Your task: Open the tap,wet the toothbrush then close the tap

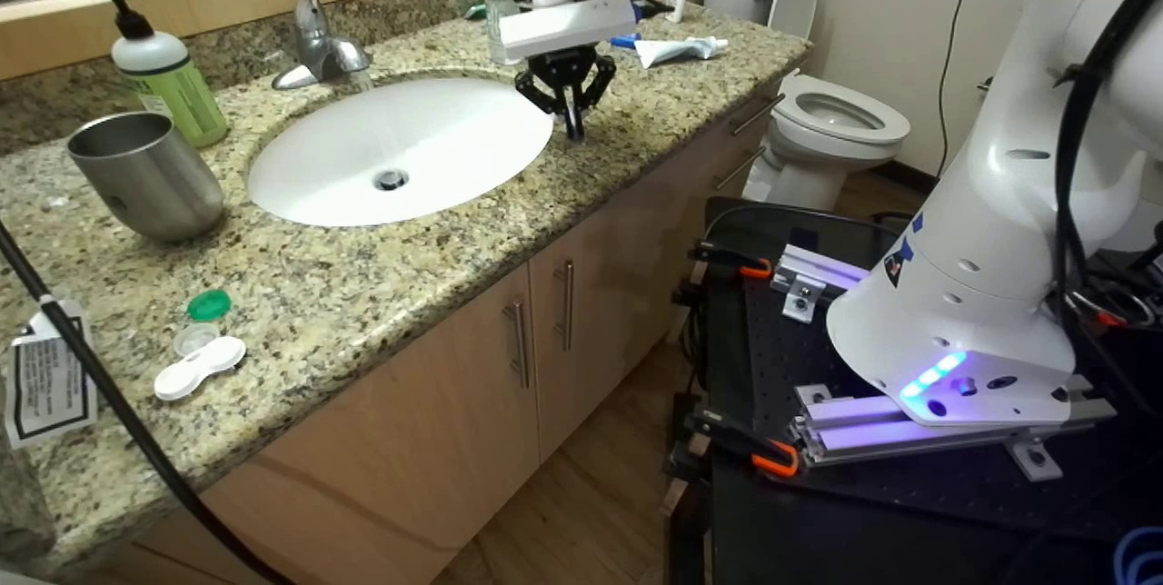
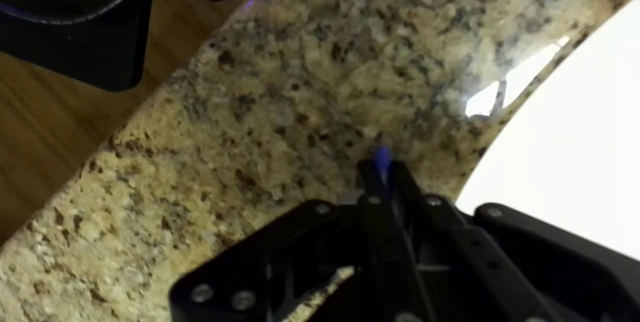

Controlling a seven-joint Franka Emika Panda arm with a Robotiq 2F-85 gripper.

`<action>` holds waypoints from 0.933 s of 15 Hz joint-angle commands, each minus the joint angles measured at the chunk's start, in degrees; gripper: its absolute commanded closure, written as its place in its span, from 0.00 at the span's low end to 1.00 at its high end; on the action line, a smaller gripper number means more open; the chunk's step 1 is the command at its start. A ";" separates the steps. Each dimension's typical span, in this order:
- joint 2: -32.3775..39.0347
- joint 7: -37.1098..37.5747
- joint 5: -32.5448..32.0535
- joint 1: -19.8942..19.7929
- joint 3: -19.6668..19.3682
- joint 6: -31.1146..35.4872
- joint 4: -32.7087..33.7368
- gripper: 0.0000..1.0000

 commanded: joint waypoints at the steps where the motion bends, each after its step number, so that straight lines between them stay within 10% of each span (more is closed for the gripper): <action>1: -8.88 4.53 -0.66 -3.14 -1.90 10.70 -12.37 0.98; 7: -12.52 -3.12 14.12 -11.83 -5.00 17.94 -17.17 0.98; 14: -10.70 -34.61 41.03 -6.52 -5.40 12.62 -9.63 0.98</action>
